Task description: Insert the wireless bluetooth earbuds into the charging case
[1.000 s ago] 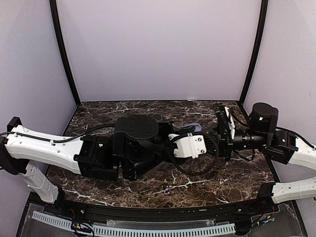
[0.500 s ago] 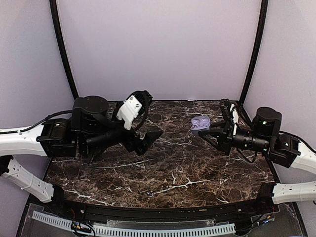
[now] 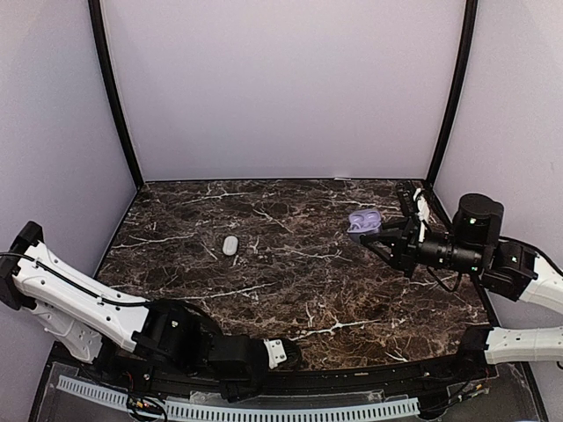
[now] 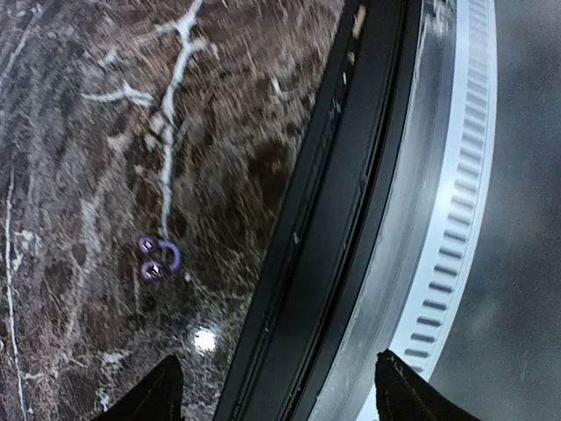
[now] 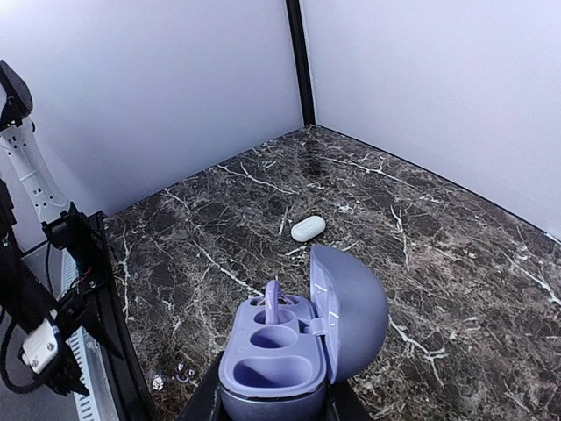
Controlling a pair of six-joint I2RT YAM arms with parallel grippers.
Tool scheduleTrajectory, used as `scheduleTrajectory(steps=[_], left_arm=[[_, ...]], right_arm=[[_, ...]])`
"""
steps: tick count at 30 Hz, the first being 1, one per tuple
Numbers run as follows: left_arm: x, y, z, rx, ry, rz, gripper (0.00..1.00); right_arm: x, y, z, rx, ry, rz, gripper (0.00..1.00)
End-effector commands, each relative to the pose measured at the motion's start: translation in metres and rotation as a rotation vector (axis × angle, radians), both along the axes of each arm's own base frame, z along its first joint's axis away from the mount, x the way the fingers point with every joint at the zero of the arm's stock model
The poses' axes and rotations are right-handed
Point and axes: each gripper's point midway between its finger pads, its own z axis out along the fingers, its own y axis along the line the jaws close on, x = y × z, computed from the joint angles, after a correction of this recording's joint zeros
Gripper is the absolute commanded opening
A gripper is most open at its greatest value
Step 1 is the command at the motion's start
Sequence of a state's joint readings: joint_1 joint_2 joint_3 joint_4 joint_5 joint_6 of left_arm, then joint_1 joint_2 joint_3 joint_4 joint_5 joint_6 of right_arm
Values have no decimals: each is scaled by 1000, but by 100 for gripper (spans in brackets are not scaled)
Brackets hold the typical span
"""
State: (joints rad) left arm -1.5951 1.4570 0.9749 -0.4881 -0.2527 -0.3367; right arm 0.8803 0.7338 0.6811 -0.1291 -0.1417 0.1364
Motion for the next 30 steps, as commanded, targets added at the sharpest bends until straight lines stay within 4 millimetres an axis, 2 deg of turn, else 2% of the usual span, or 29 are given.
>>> scheduleTrajectory(steps=[1, 3, 6, 9, 10, 14, 17, 22, 30], left_arm=[[0, 21, -22, 173, -108, -106, 69], [1, 13, -30, 169, -113, -137, 65], [18, 7, -47, 190, -45, -59, 53], [29, 4, -54, 212, -55, -28, 51], [36, 11, -61, 252, -56, -7, 50], [59, 25, -65, 288, -82, 61, 51], [69, 20, -64, 294, -121, 71, 55], [83, 13, -76, 321, -127, 98, 57], [123, 30, -82, 377, -171, 179, 54]], right_arm=[[-1, -3, 5, 33, -9, 0, 0], [-1, -4, 5, 35, -8, -1, 0], [-2, -6, 7, 33, -12, -3, 0], [-2, -8, 8, 28, -18, -11, 0], [-3, -9, 9, 30, -20, -11, 0], [-4, -10, 9, 30, -19, -7, 0], [-4, -9, 9, 36, -19, -4, 0], [-5, -10, 14, 37, -33, -6, 0], [-4, -12, 15, 24, -41, -10, 0]])
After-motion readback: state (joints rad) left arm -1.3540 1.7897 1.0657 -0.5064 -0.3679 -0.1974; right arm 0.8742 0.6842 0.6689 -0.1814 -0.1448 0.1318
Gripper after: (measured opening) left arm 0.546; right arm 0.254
